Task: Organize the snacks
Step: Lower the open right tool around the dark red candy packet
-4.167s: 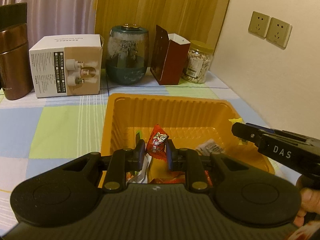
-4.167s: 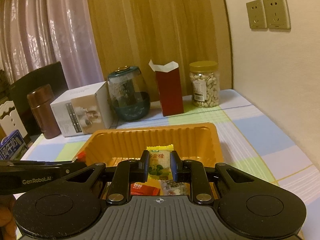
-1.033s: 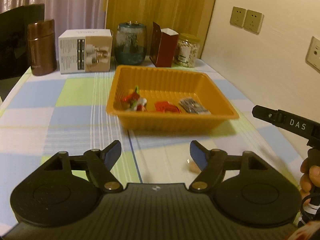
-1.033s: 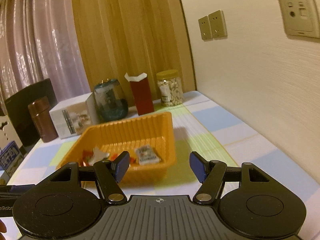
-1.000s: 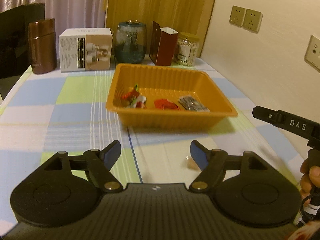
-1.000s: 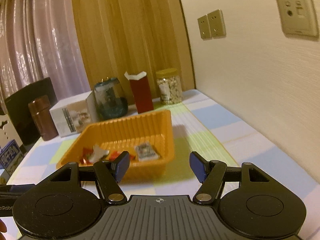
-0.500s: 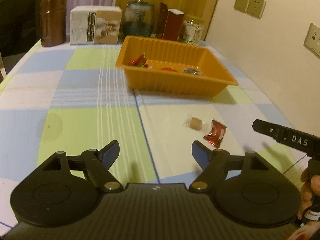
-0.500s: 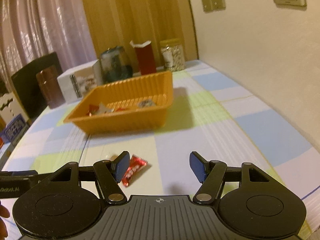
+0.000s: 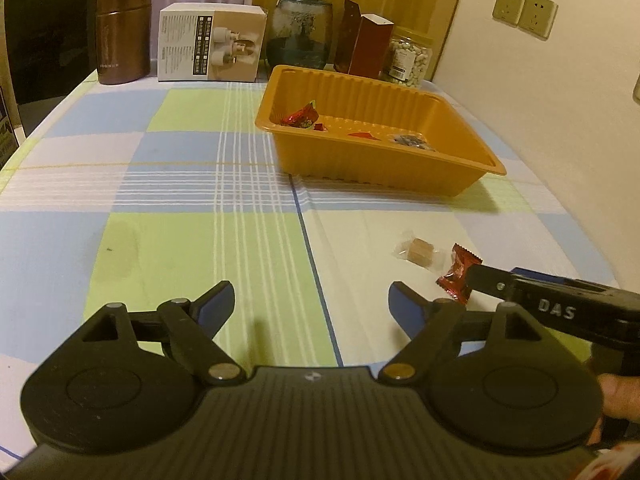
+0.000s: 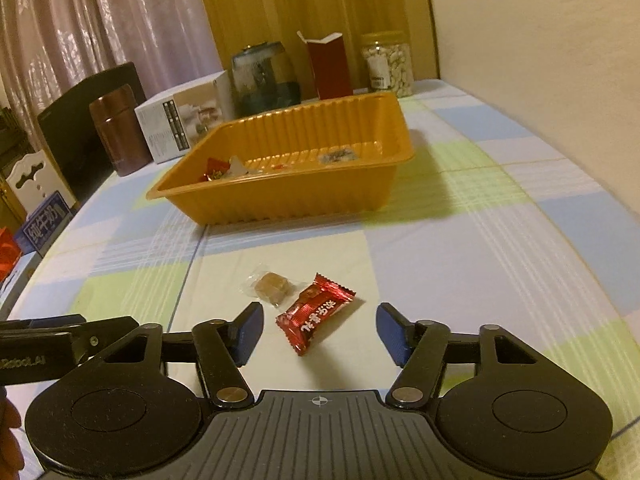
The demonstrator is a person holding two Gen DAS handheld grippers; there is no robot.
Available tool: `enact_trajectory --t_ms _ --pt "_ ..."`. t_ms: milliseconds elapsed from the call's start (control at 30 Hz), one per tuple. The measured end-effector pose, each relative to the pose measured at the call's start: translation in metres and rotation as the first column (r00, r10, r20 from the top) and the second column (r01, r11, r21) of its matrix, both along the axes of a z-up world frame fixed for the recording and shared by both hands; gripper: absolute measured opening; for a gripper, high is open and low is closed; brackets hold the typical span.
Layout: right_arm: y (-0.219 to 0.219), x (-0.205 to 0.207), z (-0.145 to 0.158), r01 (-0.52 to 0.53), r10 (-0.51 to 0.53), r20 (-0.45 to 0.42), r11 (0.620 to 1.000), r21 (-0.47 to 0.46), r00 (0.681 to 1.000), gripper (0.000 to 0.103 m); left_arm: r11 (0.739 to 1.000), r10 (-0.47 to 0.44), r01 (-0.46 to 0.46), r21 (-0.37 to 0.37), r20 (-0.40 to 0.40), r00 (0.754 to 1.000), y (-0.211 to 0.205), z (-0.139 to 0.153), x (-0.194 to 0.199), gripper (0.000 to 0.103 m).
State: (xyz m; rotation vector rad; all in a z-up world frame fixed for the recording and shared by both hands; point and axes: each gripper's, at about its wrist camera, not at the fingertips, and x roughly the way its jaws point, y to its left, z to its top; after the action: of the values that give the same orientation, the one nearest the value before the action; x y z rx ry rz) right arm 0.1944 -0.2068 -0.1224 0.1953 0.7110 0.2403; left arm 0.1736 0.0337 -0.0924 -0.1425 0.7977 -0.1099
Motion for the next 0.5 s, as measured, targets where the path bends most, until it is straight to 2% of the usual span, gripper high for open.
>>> enact_trajectory --t_ms 267,500 --pt "0.013 0.016 -0.011 0.0 0.0 -0.042 1.0 -0.009 0.999 0.047 0.999 0.023 -0.023 -0.028 -0.001 1.0 0.002 -0.002 0.003 0.088" --pt "0.028 0.022 -0.014 0.008 -0.009 -0.015 0.995 -0.103 1.0 0.042 0.999 0.025 -0.025 -0.037 -0.006 1.0 0.003 -0.003 0.005 0.088"
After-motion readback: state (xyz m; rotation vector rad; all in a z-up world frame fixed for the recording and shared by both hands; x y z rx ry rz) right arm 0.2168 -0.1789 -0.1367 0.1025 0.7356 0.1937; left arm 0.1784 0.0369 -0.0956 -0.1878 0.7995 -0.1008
